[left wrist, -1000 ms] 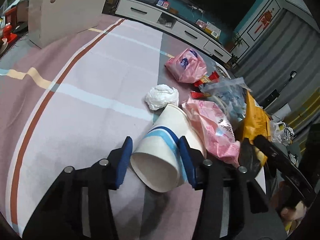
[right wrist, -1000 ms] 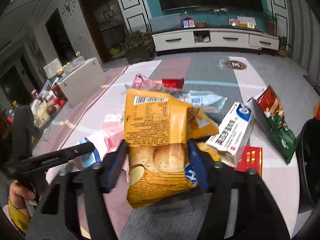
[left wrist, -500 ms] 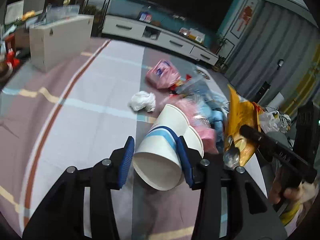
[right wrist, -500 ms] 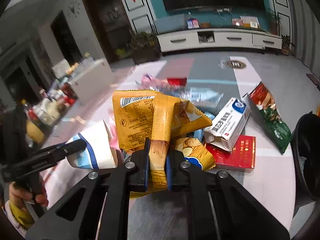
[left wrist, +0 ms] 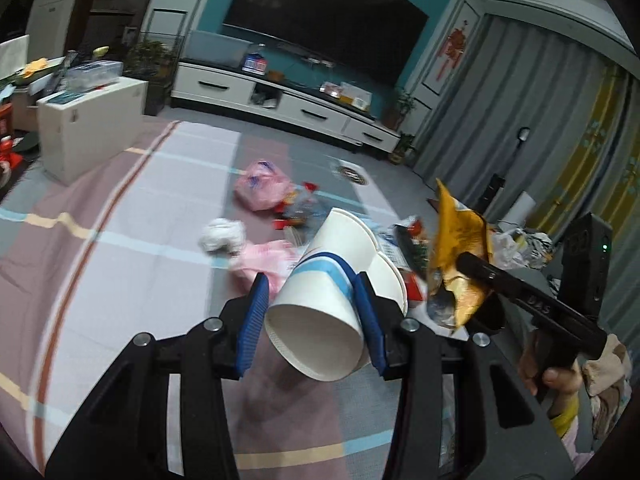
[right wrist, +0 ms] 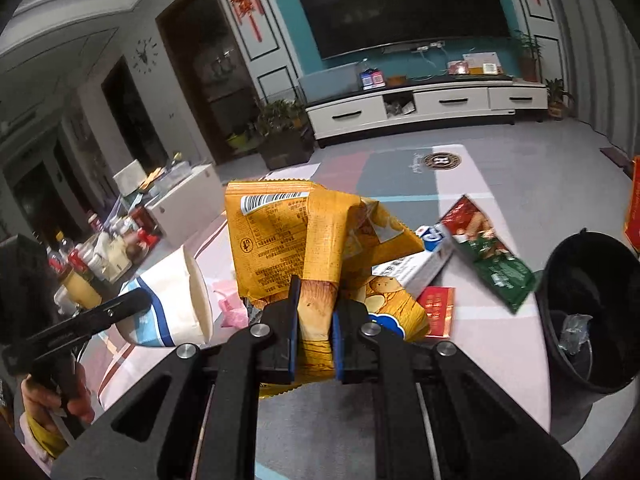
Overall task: Collect trash
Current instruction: 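Carry the cup and yellow bag over the bin and release both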
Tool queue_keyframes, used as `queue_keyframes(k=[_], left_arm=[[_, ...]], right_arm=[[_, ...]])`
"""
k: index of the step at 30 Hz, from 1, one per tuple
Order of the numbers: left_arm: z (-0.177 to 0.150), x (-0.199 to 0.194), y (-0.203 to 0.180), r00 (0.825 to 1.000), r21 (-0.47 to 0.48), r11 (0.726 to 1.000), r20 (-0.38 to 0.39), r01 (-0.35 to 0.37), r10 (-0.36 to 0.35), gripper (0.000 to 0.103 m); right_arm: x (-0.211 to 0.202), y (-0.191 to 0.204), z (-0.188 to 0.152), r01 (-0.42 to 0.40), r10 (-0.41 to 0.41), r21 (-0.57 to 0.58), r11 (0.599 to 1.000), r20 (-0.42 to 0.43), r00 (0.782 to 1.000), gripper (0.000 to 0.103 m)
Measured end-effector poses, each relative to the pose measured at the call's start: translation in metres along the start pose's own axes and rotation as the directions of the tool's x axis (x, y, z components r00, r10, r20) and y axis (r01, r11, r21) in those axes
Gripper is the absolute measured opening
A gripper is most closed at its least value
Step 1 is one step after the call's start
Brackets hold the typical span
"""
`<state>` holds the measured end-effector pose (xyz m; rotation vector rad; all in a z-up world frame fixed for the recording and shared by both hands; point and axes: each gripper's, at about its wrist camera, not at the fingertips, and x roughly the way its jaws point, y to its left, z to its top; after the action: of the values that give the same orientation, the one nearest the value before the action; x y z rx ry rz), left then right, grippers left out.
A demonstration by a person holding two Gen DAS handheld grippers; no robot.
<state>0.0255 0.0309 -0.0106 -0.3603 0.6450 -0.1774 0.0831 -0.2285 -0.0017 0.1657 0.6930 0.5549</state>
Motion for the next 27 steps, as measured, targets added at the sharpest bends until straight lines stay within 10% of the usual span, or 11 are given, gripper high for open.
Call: queue_keyframes(k=[27], left_arm=[[0.002, 0.150, -0.213, 0.966, 0.156, 0.960, -0.150, 0.231, -0.209, 0.045]], right_arm=[[-0.102, -0.183, -0.020, 0.308, -0.380, 0.398, 0.864, 0.113, 0.918, 0.014]])
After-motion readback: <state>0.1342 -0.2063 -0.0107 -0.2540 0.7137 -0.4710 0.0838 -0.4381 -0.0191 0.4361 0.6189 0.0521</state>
